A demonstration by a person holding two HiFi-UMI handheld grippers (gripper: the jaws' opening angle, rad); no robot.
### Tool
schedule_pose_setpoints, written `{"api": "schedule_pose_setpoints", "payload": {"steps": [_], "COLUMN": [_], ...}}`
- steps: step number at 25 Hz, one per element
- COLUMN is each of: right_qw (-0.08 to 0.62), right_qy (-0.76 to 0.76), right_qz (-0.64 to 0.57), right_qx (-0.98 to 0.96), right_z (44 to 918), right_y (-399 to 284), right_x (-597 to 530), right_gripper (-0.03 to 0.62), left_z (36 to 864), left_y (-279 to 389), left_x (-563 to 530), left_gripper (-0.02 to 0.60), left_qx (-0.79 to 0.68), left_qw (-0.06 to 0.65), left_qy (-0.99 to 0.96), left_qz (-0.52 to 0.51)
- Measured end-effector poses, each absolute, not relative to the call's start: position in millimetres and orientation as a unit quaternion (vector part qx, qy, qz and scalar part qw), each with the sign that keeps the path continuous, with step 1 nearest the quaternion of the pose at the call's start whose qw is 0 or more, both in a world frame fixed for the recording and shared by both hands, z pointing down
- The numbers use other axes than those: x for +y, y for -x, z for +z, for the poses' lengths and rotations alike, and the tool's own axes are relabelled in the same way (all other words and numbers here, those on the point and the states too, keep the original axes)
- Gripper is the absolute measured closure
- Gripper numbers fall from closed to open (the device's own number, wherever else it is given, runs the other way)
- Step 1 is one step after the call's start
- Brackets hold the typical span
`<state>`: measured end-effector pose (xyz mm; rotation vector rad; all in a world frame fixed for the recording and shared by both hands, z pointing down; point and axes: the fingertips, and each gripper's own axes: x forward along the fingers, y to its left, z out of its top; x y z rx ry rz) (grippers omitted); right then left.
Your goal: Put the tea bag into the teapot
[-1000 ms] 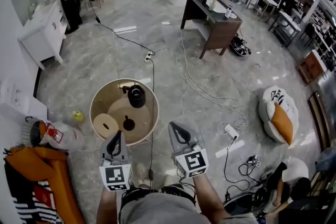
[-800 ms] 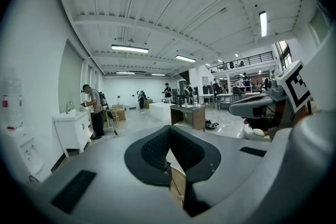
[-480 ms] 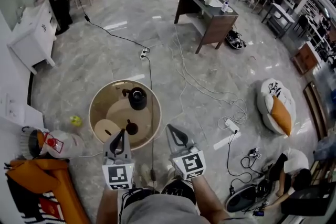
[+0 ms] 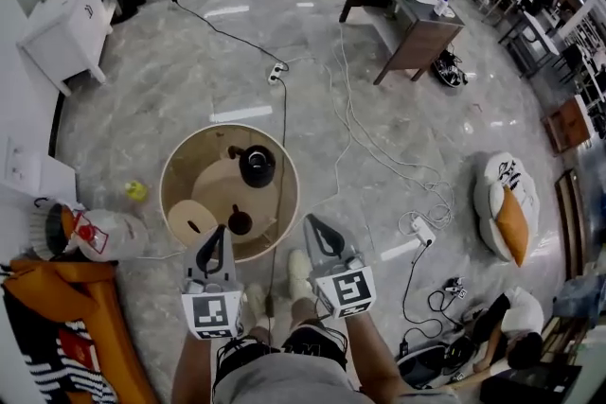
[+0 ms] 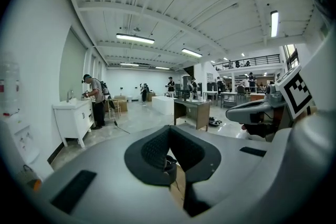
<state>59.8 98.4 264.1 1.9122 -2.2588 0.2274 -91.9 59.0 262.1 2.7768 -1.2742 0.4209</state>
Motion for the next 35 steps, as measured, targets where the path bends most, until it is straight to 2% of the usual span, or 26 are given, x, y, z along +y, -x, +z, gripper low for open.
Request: {"api": "schedule_pose_setpoints", "payload": {"steps": [10, 17, 25, 35], "right_qw": [0.098, 0.133, 0.156, 0.186], "right_qy": [-0.584, -0.532, -0.497, -0.466], "right_qz": [0.121, 0.146, 0.167, 0.190], "right_qx": [-0.796, -0.823, -0.837, -0.843], "right_z": [322.4, 389.2, 462.6, 557.2], "right_y": [-90.6, -84.1, -75.7, -53.5], "right_x": [14.1, -20.0, -41.3, -48.2], "right_gripper": [0.594, 0.594, 0.594, 0.594], "left_z": [315.5, 383.6, 450.3, 550.6], "left_y": [73.6, 73.2, 63.4, 71.4], "left_x": [-6.3, -24.3, -40.0, -44.8], "left_gripper": [0.565, 0.565, 0.565, 0.565], "left_qx": [-0.488, -0.511, -0.527, -0.517], "left_qw": [0.083, 0.107, 0.171, 0.197], "left_qy": [-0.856, -0.835, -0.811, -0.805], "left_qz": [0.150, 0.176, 0.186, 0.214]}}
